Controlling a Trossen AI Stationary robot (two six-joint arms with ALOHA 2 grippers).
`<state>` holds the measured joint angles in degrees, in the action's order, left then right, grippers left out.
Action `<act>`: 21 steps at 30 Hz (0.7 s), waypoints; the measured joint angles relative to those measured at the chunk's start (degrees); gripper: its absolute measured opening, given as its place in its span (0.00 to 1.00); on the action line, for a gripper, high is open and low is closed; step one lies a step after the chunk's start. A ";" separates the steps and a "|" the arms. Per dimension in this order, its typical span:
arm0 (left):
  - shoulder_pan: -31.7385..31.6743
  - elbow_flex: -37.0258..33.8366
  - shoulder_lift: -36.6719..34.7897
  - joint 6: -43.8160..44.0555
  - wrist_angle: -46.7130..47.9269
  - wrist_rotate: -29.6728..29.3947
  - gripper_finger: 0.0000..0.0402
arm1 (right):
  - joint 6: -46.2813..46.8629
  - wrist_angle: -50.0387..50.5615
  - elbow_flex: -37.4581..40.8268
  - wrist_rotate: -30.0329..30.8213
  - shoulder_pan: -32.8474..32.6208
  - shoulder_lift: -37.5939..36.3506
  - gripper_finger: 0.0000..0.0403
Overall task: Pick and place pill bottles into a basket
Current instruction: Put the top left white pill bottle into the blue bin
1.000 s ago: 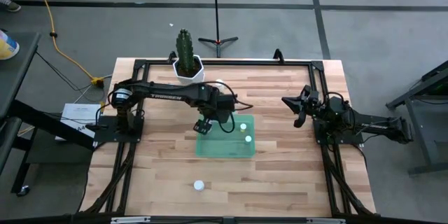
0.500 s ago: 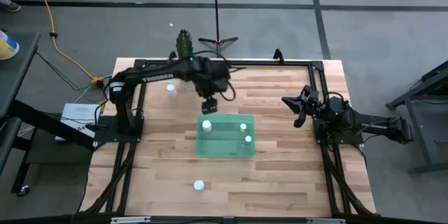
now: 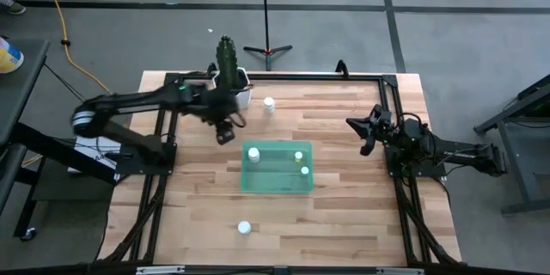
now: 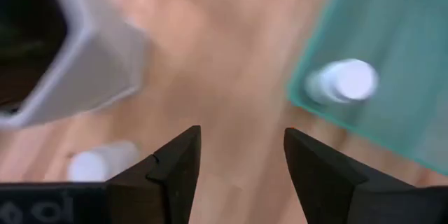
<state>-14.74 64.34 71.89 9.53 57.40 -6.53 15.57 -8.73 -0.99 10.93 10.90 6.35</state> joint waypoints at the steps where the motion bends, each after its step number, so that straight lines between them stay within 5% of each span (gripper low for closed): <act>1: 0.04 -2.71 -2.91 0.92 -1.73 -1.88 0.59 | 0.00 0.00 0.00 0.27 0.00 0.00 0.00; 9: 0.07 -21.15 -18.52 1.98 -15.57 -15.58 0.63 | 0.04 -0.04 0.00 2.67 0.02 0.00 0.00; 16: -4.94 -25.96 -18.57 5.77 -16.58 -16.77 0.77 | 0.99 -0.07 0.00 2.68 0.00 0.00 0.00; 21: -13.03 -26.02 -17.61 0.39 -17.46 -14.85 0.92 | 1.14 -0.07 0.00 2.68 0.02 0.00 0.00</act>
<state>-27.77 38.33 54.28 9.92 39.94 -21.38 16.71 -8.80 -0.99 13.61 10.92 6.35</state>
